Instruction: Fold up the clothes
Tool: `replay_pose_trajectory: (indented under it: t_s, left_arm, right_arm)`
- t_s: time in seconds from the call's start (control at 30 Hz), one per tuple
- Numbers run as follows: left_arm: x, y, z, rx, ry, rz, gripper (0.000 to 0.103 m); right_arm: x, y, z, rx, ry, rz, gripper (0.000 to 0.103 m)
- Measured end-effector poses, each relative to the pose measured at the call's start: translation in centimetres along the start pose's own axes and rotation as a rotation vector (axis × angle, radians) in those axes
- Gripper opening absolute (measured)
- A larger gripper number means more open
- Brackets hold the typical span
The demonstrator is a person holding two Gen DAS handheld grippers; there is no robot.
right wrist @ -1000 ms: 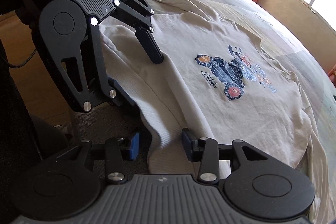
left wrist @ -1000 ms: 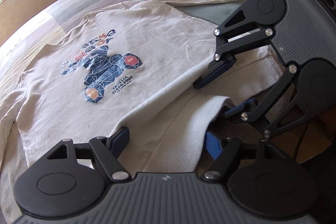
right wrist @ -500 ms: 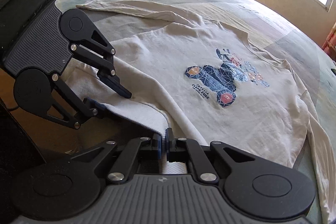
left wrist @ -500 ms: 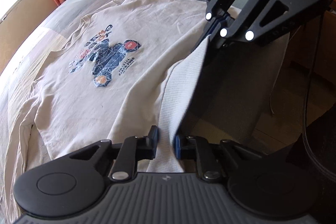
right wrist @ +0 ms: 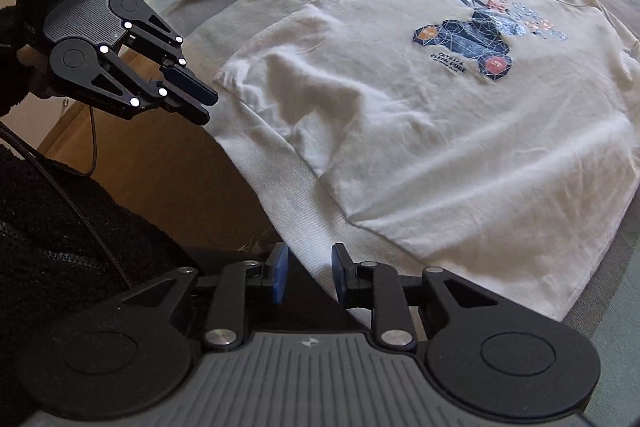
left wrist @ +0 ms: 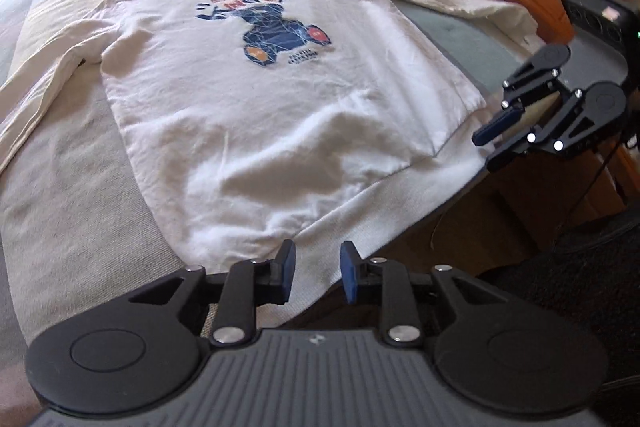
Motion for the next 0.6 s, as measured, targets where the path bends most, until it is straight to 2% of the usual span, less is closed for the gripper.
replay_pose_trajectory:
  t_s: [0.03,0.1,0.17,0.23,0.3,0.33,0.37,0.43,0.47,0.57,0.6]
  left_arm:
    - [0.4,-0.1,1.1,0.067,-0.002,-0.027,0.049]
    - [0.2,-0.4,3.7,0.220,-0.021,-0.060,0.051]
    - [-0.6,-0.8,5.5,0.331,-0.046,-0.063,0.051]
    - [-2.0,-1.5,6.5,0.390,-0.052,-0.040,0.051]
    - [-3.3,-2.1,6.8,0.427,-0.044,-0.020,0.051]
    - [-3.4,-2.3,6.7,0.434,-0.053,-0.037,0.054]
    - [-3.4,-2.3,6.6,0.440,-0.068,-0.047,0.064]
    - [-3.6,-2.3,6.2,0.447,-0.068,-0.061,0.069]
    - [-3.7,-2.2,6.0,0.444,-0.057,-0.068,0.071]
    - [-4.0,-1.8,5.1,0.410,0.016,-0.069,0.068]
    - [-4.1,-1.6,4.8,0.394,0.049,-0.064,0.057]
  right_arm:
    - [1.0,-0.3,-0.8,-0.041,-0.014,-0.026,0.034]
    - [2.7,-1.5,-2.8,-0.142,-0.057,-0.078,0.036]
    - [3.7,-3.0,-5.1,-0.258,-0.116,-0.115,0.036]
    - [4.1,-4.7,-7.1,-0.356,-0.164,-0.138,0.036]
    - [3.7,-6.2,-8.9,-0.463,-0.162,-0.163,0.036]
    - [3.4,-6.9,-9.5,-0.507,-0.156,-0.175,0.036]
    - [3.1,-7.4,-9.9,-0.542,-0.153,-0.179,0.036]
    - [2.6,-7.7,-10.0,-0.582,-0.138,-0.206,0.037]
    - [2.4,-7.8,-10.0,-0.596,-0.128,-0.227,0.042]
    - [1.8,-7.5,-9.6,-0.608,-0.125,-0.274,0.044]
    - [1.7,-7.3,-9.4,-0.599,-0.141,-0.277,0.044]
Point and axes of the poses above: each gripper's, at about its wrist camera, not at the fingertips, and x roughly against the way its jaws point, z to its left, y to its top, the point moved 2 cm from there along -x, roughly the way its jaws point, and after that the axes turned 2 degrees about z, right-handed, at the moved point
